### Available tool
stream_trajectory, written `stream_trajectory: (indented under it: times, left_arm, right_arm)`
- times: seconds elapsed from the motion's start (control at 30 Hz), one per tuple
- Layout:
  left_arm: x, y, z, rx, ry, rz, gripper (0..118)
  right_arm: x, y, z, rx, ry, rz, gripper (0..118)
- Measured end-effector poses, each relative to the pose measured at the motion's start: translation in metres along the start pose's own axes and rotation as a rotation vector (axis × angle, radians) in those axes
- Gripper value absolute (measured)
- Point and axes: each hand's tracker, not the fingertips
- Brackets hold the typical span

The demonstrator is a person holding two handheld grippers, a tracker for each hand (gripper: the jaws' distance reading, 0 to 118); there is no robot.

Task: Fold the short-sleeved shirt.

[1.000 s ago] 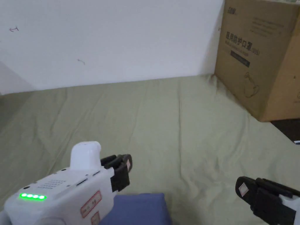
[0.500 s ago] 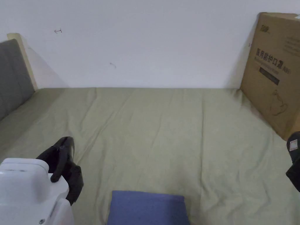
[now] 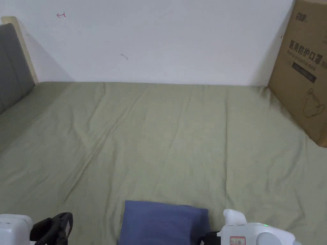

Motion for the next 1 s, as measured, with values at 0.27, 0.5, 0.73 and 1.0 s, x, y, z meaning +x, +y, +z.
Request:
stream_trajectory:
  times: [0.27,0.5,0.73,1.0]
  left_arm:
    - [-0.076,-0.037,-0.145,-0.432,-0.499,0.564,107]
    - [-0.053,-0.086,-0.252,-0.584,-0.766,0.795,118]
    - [0.002,-0.071,-0.286,-0.691,-0.938,0.603,118]
    - [-0.016,-0.069,-0.275,-0.642,-0.778,0.627,24]
  right_arm:
    - [0.011,-0.004,0.009,0.04,0.102,-0.115,0]
    - [0.015,-0.011,0.009,0.07,0.129,-0.168,0]
    - [0.028,-0.018,0.009,0.093,0.193,-0.281,0]
    - [0.017,-0.018,0.02,0.098,0.165,-0.247,0]
